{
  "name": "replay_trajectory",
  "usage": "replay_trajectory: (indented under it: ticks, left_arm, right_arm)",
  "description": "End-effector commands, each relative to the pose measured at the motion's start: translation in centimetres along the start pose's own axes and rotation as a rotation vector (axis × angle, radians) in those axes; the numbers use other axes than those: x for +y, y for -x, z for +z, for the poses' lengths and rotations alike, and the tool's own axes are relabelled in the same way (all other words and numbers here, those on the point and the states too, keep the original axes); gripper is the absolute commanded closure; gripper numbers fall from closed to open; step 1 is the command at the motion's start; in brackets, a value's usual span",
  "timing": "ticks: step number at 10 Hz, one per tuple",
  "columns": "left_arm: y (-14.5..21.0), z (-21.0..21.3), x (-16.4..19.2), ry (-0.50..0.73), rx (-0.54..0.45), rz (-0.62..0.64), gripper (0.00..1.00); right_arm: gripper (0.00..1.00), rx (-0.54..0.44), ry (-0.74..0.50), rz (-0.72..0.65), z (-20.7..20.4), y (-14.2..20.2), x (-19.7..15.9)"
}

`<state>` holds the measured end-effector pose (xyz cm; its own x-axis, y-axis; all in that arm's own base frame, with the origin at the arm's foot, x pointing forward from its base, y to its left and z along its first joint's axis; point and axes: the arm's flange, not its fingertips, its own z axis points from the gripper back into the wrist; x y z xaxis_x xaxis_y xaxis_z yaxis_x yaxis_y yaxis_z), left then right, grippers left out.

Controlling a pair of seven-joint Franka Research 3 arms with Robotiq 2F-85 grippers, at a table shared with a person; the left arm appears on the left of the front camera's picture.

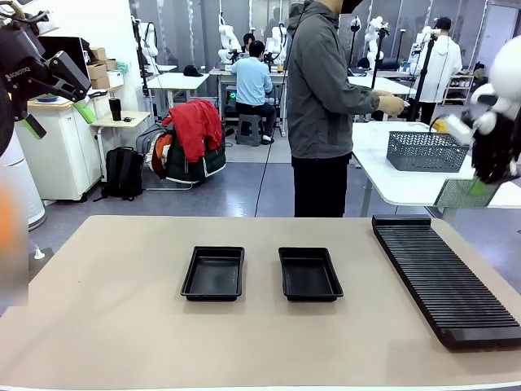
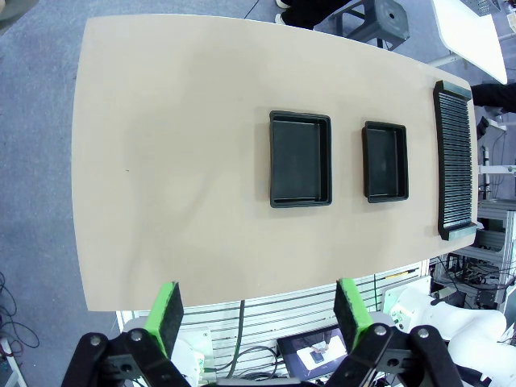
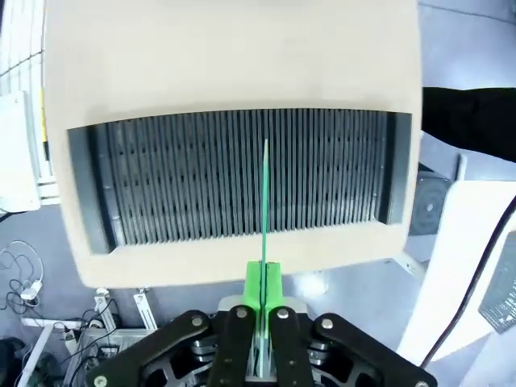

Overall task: Inspect and transfer BCBs to ESD trays.
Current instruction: Pick up the Blank PCB from the PCB Rack and place it in the left ESD tray.

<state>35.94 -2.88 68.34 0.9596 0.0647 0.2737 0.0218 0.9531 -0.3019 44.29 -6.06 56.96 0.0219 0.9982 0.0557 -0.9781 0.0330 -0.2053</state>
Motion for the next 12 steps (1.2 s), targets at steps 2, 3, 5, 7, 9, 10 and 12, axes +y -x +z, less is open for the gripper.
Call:
replay_trajectory:
  ticks: [2,3,5,7,9,10,12]
  left_arm:
    - [-0.1,0.0,0.1,0.003,-0.004,0.002,0.00]
    - [-0.1,0.0,0.1,0.003,-0.004,0.002,0.00]
    - [-0.1,0.0,0.1,0.003,-0.004,0.002,0.00]
    - [-0.1,0.0,0.1,0.003,-0.004,0.002,0.00]
    - [-0.1,0.0,0.1,0.003,-0.004,0.002,0.00]
    - [-0.1,0.0,0.1,0.003,-0.004,0.002,0.00]
    - [-0.1,0.0,0.1,0.003,-0.004,0.002,0.00]
  right_arm:
    - [1.00,-0.002,-0.014,-0.016,5.3,0.2,-1.3]
    - [1.00,-0.003,-0.002,-0.021,6.9,0.4,-1.5]
    - [1.00,-0.013,0.010,-0.028,8.5,0.9,-1.9]
    - [1.00,-0.004,0.026,-0.014,8.6,0.9,-1.2]
    - [1.00,-0.004,0.026,-0.014,8.6,0.9,-1.2]
    - [1.00,-0.004,0.026,-0.014,8.6,0.9,-1.2]
    - [1.00,-0.004,0.026,-0.014,8.6,0.9,-1.2]
